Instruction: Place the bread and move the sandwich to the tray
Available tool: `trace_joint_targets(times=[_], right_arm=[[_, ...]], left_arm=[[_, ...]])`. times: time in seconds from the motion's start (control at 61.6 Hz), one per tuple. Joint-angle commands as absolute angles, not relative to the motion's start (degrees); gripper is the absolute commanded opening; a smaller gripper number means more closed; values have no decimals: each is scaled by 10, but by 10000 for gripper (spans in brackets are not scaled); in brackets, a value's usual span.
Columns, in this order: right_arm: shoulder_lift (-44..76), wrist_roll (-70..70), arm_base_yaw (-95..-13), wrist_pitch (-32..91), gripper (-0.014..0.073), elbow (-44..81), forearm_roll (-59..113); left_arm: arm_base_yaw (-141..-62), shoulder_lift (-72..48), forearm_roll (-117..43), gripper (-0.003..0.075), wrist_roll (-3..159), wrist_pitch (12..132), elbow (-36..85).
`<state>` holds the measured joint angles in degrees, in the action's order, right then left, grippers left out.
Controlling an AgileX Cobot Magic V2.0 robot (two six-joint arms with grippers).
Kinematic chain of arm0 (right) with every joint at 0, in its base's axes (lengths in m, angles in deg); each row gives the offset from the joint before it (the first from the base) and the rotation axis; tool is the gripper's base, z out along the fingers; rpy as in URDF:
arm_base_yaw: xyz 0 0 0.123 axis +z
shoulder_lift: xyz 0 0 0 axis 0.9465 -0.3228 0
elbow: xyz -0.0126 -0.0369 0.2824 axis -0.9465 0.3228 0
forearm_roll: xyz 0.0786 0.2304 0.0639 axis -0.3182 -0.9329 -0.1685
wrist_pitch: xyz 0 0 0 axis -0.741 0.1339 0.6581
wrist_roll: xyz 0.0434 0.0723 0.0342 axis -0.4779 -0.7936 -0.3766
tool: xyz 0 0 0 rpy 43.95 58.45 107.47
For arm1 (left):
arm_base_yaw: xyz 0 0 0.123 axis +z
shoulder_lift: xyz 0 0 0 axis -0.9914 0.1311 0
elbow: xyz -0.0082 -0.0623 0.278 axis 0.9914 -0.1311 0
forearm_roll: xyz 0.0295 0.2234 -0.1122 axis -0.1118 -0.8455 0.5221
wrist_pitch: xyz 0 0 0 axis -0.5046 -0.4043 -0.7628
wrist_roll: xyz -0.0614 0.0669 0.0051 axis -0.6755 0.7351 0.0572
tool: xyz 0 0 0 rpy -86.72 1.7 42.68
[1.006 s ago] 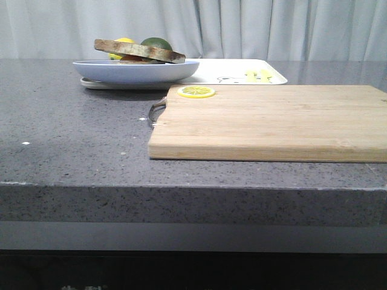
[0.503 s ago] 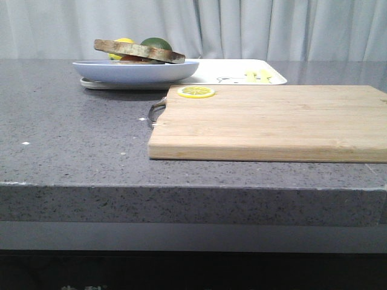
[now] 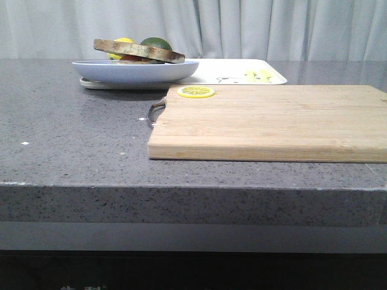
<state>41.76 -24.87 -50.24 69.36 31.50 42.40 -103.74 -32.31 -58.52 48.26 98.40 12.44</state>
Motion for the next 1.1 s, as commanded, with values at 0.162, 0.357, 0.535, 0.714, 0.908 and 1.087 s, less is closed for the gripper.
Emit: trace_joint_targets(times=[0.162, 0.357, 0.535, 0.714, 0.908, 1.087], right_arm=[[416, -247, -506, 661, -118, 302, 433], [416, -247, -506, 661, -118, 302, 433], [416, -247, -506, 661, -118, 302, 433], [416, -247, -506, 661, -118, 302, 433], [416, -247, -506, 661, -118, 302, 433], [416, -247, -506, 661, -118, 302, 433]], left_arm=[[-1039, -324, -583, -18, 476, 943, 140], [-1028, -361, -578, -18, 476, 928, 119], [-962, -463, -579, -18, 476, 891, 48], [-899, -585, -582, -18, 476, 862, -48], [-879, -659, -561, -18, 471, 795, -137], [-879, -700, -620, -18, 365, 735, -212]])
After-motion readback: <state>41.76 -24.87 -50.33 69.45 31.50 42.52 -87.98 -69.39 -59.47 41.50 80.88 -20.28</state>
